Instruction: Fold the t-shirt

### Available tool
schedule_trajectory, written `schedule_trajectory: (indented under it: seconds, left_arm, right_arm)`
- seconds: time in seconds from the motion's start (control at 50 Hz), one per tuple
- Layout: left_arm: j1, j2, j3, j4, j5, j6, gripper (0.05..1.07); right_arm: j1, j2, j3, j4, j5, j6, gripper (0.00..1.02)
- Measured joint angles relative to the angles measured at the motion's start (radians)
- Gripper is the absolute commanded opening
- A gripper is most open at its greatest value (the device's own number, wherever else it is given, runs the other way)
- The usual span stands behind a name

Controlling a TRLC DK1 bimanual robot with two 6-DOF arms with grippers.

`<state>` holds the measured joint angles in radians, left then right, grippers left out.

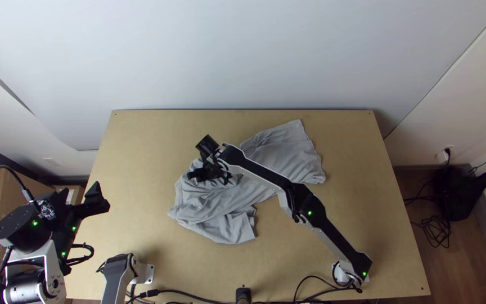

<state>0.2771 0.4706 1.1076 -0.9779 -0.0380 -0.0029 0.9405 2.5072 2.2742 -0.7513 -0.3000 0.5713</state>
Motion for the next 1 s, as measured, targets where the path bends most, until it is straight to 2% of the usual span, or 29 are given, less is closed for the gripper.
schedule_trajectory:
  seconds: [0.32,0.52,0.74,1.0]
  left_arm:
    - [0.000,-0.005,-0.015,0.007,0.000,0.004,1.03]
    - [-0.031,-0.006,-0.044,0.032,0.018,0.004,1.03]
    - [-0.183,-0.003,-0.126,0.113,0.032,0.002,1.03]
    - [-0.447,0.003,-0.280,0.244,0.072,-0.126,1.03]
  right_arm:
    - [-0.017,0.005,0.001,0.003,-0.006,0.000,0.03]
    - [-0.065,-0.144,-0.082,-0.011,-0.004,0.001,0.03]
    - [-0.133,-0.456,-0.289,-0.010,0.008,0.001,0.03]
    - [-0.298,-0.648,-0.350,-0.010,0.023,0.001,0.03]
